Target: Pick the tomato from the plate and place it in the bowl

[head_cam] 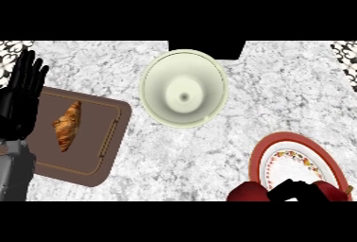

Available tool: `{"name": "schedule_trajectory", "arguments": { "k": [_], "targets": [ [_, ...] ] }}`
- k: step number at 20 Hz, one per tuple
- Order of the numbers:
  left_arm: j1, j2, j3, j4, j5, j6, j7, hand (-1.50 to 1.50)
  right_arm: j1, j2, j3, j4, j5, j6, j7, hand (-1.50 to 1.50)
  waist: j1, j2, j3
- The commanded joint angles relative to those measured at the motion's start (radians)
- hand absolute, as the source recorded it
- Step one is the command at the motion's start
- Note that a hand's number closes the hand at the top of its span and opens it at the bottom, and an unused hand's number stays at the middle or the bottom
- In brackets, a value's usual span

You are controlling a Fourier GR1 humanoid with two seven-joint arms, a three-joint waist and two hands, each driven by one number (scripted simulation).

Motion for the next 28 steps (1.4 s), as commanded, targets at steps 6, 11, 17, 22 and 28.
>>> {"name": "schedule_trajectory", "arguments": {
  "k": [6, 11, 17, 22, 28],
  "targets": [
    [-0.039, 0.003, 0.003, 0.017, 0.018, -0.011, 0.020, 0.00, -0.313, 0.008, -0.170, 0.217, -0.248, 0.052, 0.237, 1.50, 0.025, 0.007, 0.002],
    [-0.046, -0.033, -0.032, -0.006, -0.012, 0.024, 0.026, 0.00, -0.492, 0.008, -0.286, 0.458, -0.401, -0.004, 0.263, 1.50, 0.035, 0.002, 0.004],
    [-0.030, -0.017, -0.018, 0.028, -0.007, -0.002, -0.003, 0.00, -0.709, 0.008, -0.406, 0.778, -0.471, -0.067, 0.260, 1.50, 0.022, -0.002, 0.004],
    [-0.002, -0.026, -0.022, 0.004, -0.007, 0.000, -0.003, 0.00, -0.755, 0.008, -0.512, 1.005, -0.504, -0.188, 0.236, 1.50, 0.028, -0.001, 0.006],
    [-0.041, -0.027, -0.022, 0.023, -0.004, -0.001, -0.005, 0.00, -0.791, 0.008, -0.504, 1.136, -0.616, -0.465, 0.197, -1.50, 0.028, 0.000, 0.008]
  ]
}}
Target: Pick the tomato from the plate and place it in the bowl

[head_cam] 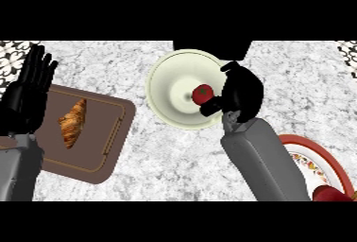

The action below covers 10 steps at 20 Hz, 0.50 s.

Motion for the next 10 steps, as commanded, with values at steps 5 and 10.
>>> {"name": "schedule_trajectory", "arguments": {
  "k": [5, 10],
  "targets": [
    [0.026, 0.004, 0.012, 0.011, -0.006, -0.001, -0.029, 0.00, -0.066, 0.008, -0.052, 0.154, -0.056, -0.474, -0.015, -1.50, -0.006, -0.001, 0.000],
    [0.048, 0.002, 0.013, -0.011, -0.011, 0.011, -0.011, 0.00, -0.028, 0.008, -0.032, 0.173, 0.105, -0.710, -0.026, -1.50, -0.033, -0.012, 0.000]
  ]
}}
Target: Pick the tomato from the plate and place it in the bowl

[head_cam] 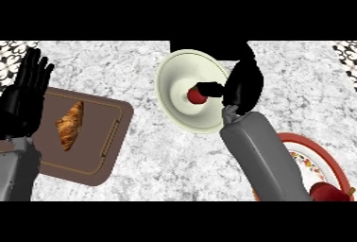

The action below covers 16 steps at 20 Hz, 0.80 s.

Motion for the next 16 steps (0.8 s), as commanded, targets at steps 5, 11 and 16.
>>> {"name": "schedule_trajectory", "arguments": {
  "k": [5, 11, 16],
  "targets": [
    [0.019, 0.030, 0.036, 0.005, 0.012, -0.009, 0.007, 0.00, 0.128, 0.006, -0.018, -0.068, 0.166, -0.341, 0.157, -1.50, -0.053, -0.015, 0.000],
    [0.087, 0.005, 0.037, -0.002, 0.002, -0.004, -0.043, 0.00, 0.392, 0.006, -0.024, -0.374, 0.179, -0.322, 0.090, -1.50, -0.079, -0.019, -0.001],
    [0.110, 0.016, 0.040, -0.098, 0.018, -0.002, 0.023, 0.00, 0.656, -0.007, 0.000, -0.682, 0.163, -0.285, 0.021, -1.50, -0.070, -0.019, 0.000]
  ]
}}
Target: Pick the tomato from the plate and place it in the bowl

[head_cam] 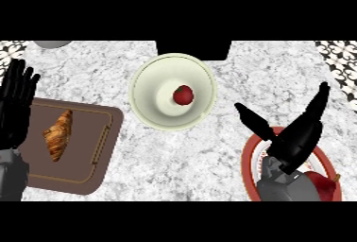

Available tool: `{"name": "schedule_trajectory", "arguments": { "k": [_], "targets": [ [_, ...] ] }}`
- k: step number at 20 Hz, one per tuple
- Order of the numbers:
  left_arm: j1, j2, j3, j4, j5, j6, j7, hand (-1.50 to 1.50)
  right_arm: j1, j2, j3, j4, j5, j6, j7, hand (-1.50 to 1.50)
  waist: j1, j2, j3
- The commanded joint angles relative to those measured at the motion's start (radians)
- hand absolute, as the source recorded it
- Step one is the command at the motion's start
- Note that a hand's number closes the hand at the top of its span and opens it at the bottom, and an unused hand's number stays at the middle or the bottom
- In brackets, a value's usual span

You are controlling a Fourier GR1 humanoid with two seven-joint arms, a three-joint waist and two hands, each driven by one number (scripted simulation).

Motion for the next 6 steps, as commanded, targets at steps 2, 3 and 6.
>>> {"name": "schedule_trajectory", "arguments": {
  "k": [2, 3, 6],
  "targets": [
    [-0.002, -0.003, -0.001, -0.037, 0.003, 0.005, 0.024, 0.00, 0.287, -0.048, 0.058, -0.295, -0.071, -0.031, -0.035, -1.50, 0.005, 0.004, 0.000],
    [-0.031, 0.029, 0.030, -0.005, 0.012, -0.004, 0.019, 0.00, 0.319, -0.044, 0.083, -0.301, -0.082, -0.083, -0.070, -1.50, 0.007, 0.006, 0.000],
    [-0.033, -0.020, -0.017, -0.023, -0.012, 0.021, 0.025, 0.00, 0.496, -0.136, 0.093, -0.390, -0.201, -0.135, -0.147, -1.50, 0.005, 0.006, 0.001]
  ]
}}
